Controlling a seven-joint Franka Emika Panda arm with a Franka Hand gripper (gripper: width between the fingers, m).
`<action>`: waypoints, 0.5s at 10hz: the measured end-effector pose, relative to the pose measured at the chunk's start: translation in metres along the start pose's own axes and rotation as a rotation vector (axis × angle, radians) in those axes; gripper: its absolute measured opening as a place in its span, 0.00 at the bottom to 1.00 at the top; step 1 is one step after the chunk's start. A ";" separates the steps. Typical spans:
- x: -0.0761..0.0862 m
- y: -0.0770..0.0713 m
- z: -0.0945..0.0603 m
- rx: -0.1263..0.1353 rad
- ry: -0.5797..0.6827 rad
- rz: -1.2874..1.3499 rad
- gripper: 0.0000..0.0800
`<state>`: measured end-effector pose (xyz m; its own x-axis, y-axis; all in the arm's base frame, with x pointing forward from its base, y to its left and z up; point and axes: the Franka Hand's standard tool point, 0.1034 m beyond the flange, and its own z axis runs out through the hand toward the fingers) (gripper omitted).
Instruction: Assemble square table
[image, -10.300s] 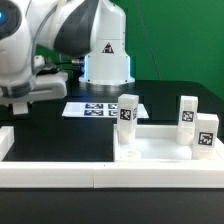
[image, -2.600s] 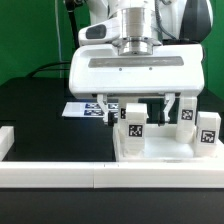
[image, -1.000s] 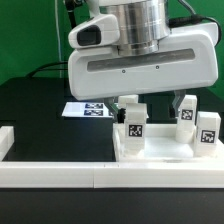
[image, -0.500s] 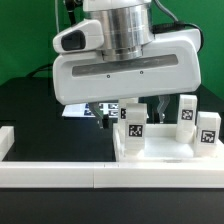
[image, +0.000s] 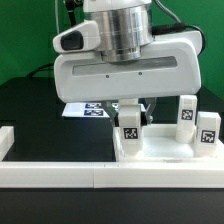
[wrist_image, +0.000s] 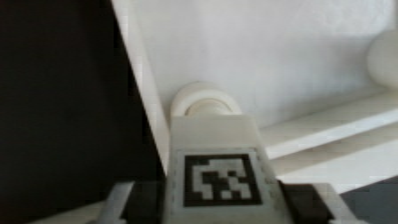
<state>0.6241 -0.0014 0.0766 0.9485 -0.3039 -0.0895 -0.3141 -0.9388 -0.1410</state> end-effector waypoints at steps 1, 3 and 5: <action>0.001 0.000 0.001 0.000 0.019 0.081 0.36; -0.004 0.002 0.001 0.033 0.096 0.303 0.36; -0.007 0.000 0.002 0.067 0.148 0.548 0.36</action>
Offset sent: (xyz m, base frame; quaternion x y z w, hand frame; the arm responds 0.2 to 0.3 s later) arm -0.0205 0.0055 -0.0051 0.0032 0.0351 0.2998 0.9534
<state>0.6177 0.0013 0.0757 0.6401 -0.7677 -0.0290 -0.7594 -0.6266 -0.1751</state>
